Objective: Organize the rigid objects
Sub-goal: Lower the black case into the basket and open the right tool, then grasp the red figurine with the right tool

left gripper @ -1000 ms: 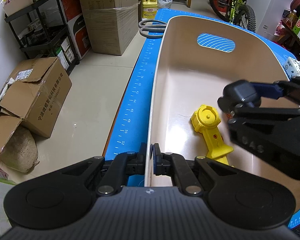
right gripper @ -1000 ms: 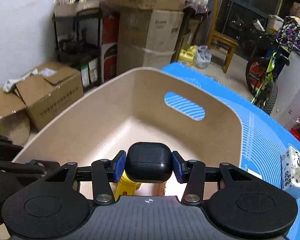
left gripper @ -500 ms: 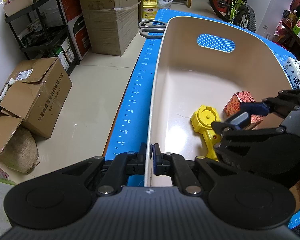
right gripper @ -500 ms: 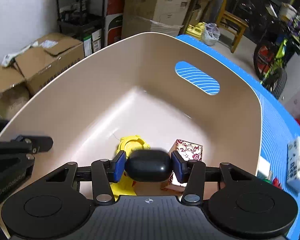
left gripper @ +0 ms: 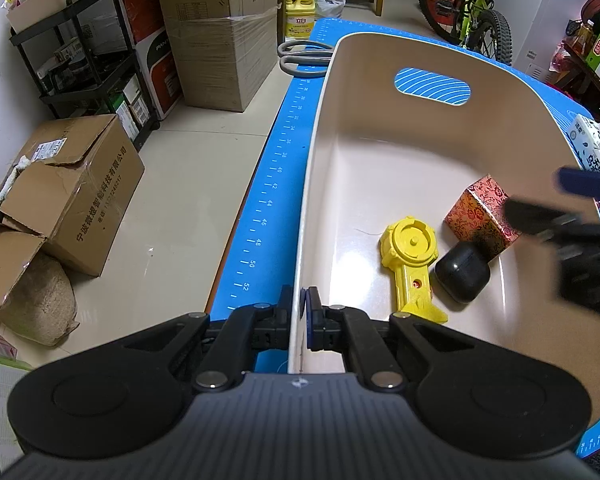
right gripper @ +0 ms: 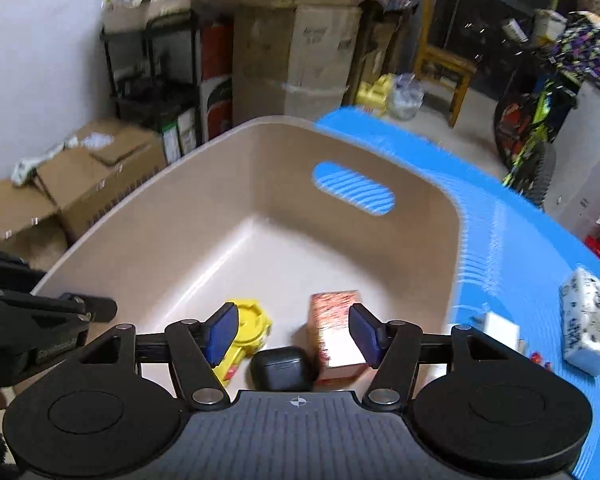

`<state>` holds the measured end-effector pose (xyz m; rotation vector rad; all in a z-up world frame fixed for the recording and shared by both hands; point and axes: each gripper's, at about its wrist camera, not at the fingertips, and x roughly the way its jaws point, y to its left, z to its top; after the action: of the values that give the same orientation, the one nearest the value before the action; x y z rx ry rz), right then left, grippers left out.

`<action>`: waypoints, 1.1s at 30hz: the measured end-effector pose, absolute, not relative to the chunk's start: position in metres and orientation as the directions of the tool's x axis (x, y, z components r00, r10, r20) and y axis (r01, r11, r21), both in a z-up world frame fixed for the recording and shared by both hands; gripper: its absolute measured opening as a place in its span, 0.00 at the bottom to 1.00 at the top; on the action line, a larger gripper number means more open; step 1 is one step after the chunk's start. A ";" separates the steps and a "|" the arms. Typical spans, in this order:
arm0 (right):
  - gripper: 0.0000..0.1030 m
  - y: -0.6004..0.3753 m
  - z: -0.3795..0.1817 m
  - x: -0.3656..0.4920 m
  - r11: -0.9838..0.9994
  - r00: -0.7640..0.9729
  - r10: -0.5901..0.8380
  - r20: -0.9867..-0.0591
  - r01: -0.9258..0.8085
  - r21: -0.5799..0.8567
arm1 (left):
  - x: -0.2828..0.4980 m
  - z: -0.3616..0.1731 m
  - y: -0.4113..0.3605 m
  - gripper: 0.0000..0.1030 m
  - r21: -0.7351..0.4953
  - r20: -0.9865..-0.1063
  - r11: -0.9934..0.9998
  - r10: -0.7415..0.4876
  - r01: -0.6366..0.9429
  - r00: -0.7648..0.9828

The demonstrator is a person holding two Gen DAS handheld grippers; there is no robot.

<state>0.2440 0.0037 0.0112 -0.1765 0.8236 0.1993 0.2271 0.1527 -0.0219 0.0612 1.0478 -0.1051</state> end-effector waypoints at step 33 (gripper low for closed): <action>0.71 -0.218 -0.076 0.247 0.941 0.614 -0.286 -0.736 0.327 -0.093 | 0.226 -0.021 0.148 0.08 0.019 -0.868 0.994 -0.039 0.111 0.496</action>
<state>0.2466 -0.2180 -0.0761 0.0523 0.8386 -0.3532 0.2263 0.1476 -0.0210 0.0759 1.0484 -0.0908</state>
